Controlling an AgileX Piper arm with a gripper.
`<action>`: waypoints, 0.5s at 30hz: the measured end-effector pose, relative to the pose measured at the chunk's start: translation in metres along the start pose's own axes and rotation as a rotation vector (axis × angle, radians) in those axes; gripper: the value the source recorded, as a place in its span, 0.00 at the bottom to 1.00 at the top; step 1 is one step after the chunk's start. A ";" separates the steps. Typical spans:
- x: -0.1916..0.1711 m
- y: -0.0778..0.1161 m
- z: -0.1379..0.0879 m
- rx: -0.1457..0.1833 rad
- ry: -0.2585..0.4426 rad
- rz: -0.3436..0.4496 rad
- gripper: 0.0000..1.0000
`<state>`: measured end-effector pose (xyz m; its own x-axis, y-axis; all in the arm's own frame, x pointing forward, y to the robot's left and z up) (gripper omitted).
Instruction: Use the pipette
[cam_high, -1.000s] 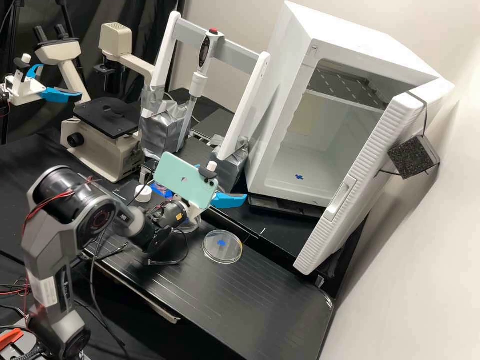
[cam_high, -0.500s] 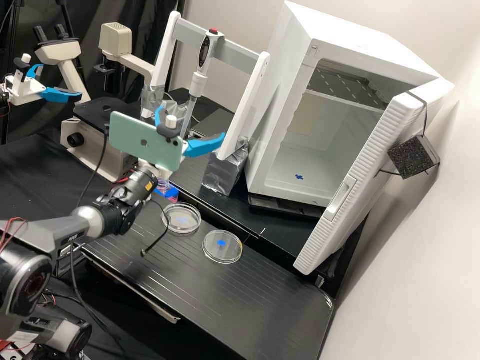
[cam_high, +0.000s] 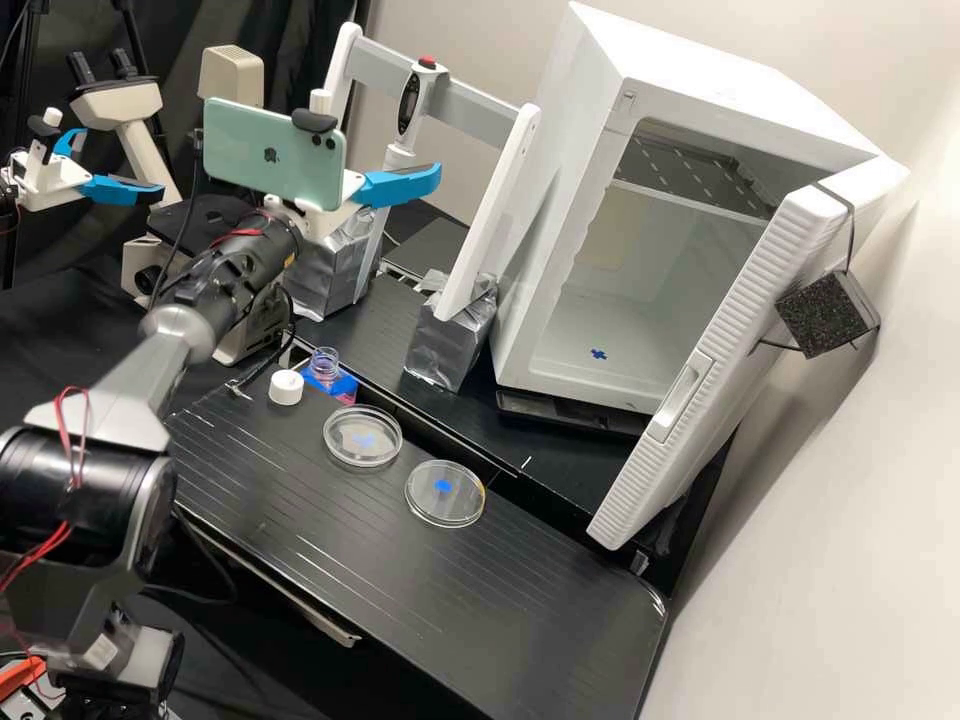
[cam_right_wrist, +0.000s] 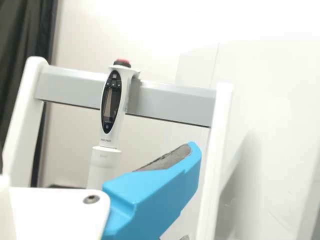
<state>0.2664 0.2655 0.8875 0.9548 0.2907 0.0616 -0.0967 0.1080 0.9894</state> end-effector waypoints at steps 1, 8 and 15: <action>0.006 0.000 -0.003 -0.006 -0.010 -0.009 1.00; 0.046 -0.017 -0.008 -0.062 -0.076 -0.083 1.00; 0.069 -0.021 0.000 -0.070 -0.114 -0.114 1.00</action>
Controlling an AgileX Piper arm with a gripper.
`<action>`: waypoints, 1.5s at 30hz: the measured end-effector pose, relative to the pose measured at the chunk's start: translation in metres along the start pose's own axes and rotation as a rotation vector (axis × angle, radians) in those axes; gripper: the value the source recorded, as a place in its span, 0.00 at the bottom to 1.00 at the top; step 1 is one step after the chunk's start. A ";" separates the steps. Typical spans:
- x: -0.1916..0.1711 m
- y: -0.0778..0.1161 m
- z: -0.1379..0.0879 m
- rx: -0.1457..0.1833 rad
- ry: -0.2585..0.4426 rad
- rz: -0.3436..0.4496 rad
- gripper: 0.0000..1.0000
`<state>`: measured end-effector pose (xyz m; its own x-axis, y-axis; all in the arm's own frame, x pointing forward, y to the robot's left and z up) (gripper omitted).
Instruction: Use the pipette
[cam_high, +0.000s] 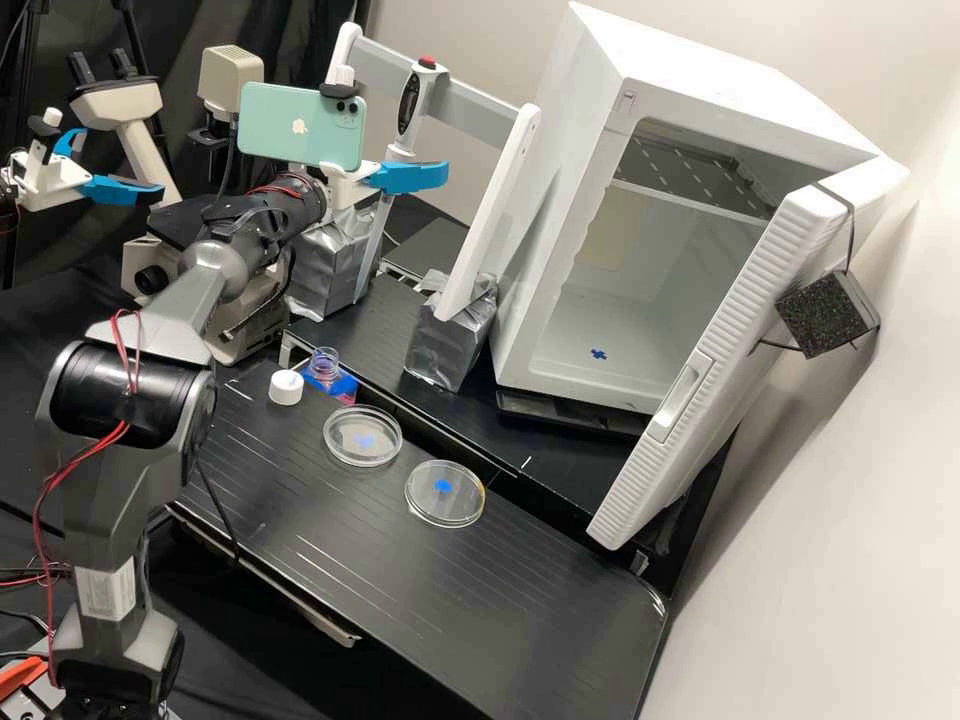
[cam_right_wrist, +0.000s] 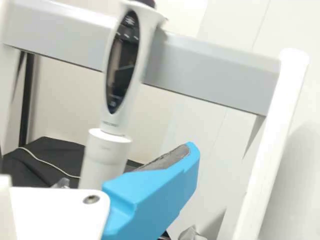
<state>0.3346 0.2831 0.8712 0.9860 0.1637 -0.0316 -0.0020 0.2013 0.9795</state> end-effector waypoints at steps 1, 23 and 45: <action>0.002 0.000 0.001 0.012 -0.004 -0.003 1.00; 0.007 0.011 0.010 0.083 -0.016 0.015 0.00; 0.006 0.008 0.012 0.080 -0.021 0.005 0.00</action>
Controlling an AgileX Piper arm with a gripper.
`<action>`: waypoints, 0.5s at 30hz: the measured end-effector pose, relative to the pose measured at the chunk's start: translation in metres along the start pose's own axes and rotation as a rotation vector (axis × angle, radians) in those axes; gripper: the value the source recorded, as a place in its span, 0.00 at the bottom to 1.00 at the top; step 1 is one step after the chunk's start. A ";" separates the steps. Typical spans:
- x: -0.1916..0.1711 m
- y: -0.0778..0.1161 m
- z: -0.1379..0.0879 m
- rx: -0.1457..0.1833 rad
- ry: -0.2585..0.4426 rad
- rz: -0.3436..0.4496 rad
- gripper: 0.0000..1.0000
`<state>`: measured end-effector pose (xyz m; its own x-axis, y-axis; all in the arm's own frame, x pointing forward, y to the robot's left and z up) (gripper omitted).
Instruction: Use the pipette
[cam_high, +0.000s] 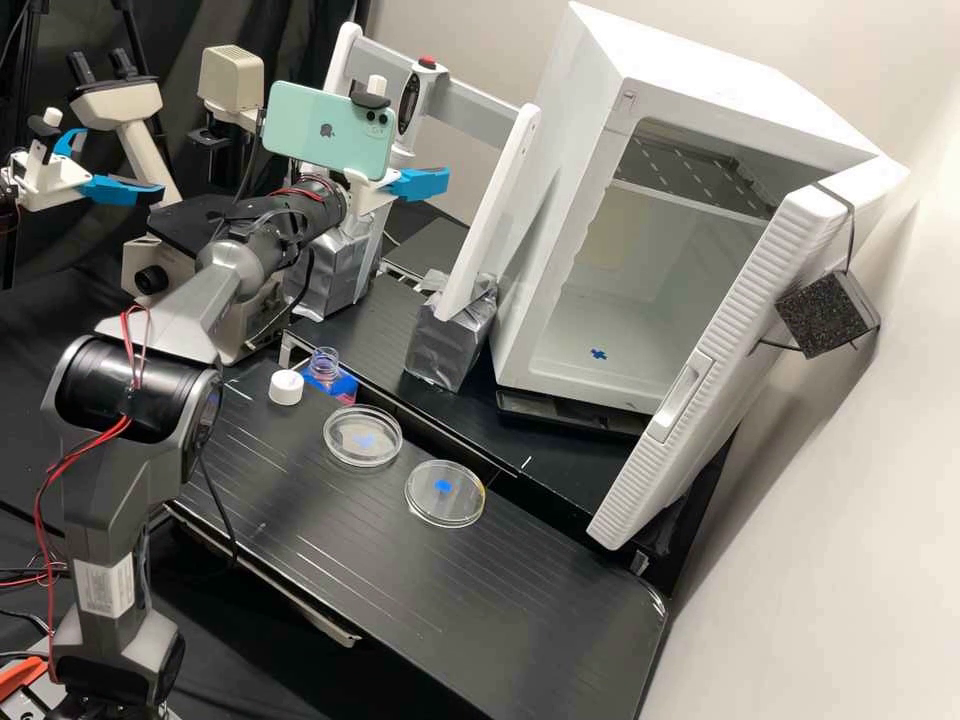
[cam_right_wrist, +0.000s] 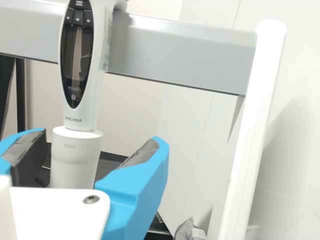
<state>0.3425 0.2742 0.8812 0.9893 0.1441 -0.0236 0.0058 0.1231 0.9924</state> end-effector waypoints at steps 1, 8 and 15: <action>0.000 0.000 0.000 0.000 0.000 0.000 0.00; 0.000 0.000 0.000 0.000 0.000 0.000 0.00; 0.000 -0.001 0.000 0.003 -0.002 -0.003 0.00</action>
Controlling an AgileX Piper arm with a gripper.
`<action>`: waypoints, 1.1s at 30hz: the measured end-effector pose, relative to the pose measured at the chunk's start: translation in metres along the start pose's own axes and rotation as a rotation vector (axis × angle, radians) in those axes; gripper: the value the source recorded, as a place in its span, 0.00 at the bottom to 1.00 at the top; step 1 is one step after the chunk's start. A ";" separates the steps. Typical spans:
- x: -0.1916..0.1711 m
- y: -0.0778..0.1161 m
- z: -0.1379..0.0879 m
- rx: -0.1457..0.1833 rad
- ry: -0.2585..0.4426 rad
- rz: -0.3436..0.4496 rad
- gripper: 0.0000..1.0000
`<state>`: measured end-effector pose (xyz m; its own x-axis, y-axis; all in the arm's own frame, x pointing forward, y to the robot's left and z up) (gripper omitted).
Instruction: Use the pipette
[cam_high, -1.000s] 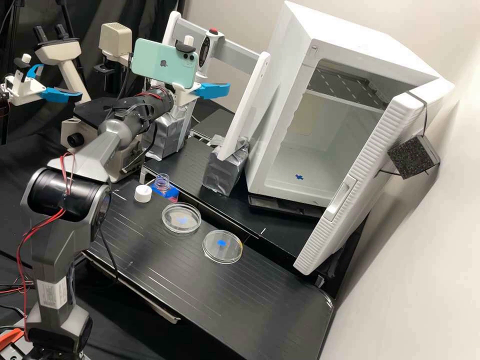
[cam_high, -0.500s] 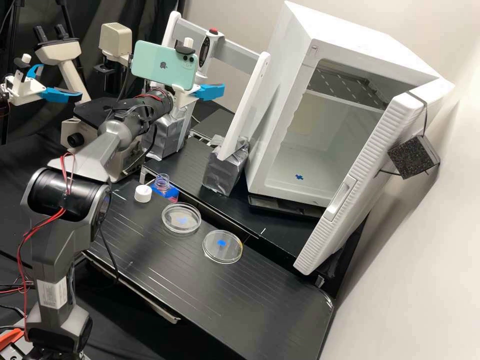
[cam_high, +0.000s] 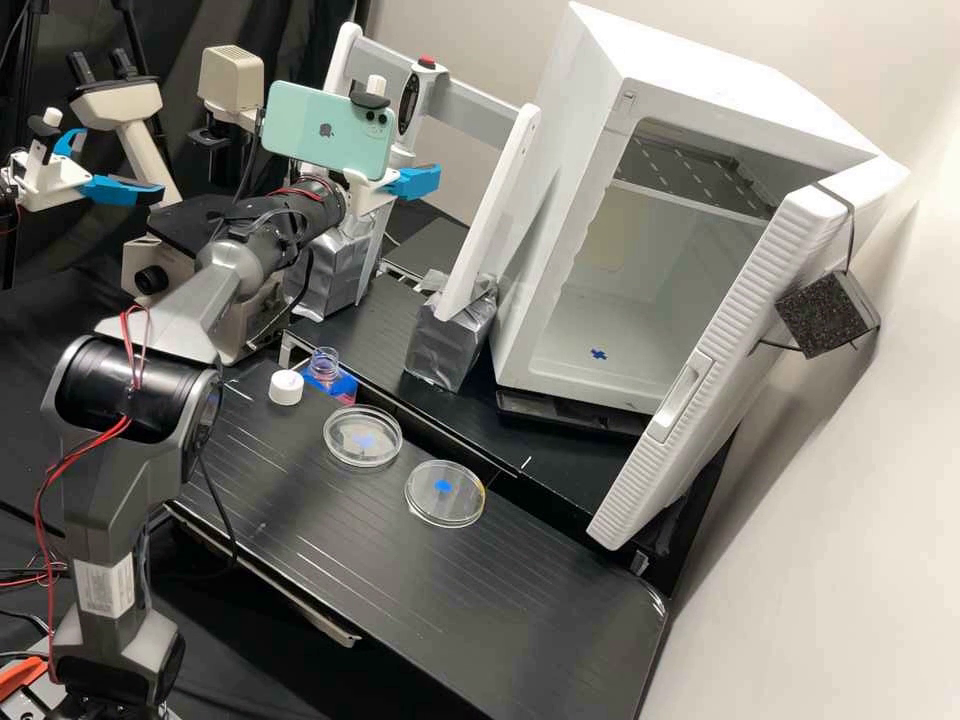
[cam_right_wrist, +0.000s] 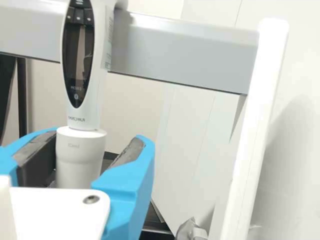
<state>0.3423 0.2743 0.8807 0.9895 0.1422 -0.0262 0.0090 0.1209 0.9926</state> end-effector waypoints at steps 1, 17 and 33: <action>0.000 0.000 0.000 0.001 0.000 0.000 0.00; -0.001 -0.002 -0.003 -0.011 0.007 -0.007 0.00; -0.001 -0.002 -0.003 -0.006 0.006 -0.008 0.00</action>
<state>0.3409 0.2766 0.8781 0.9886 0.1467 -0.0350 0.0161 0.1283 0.9916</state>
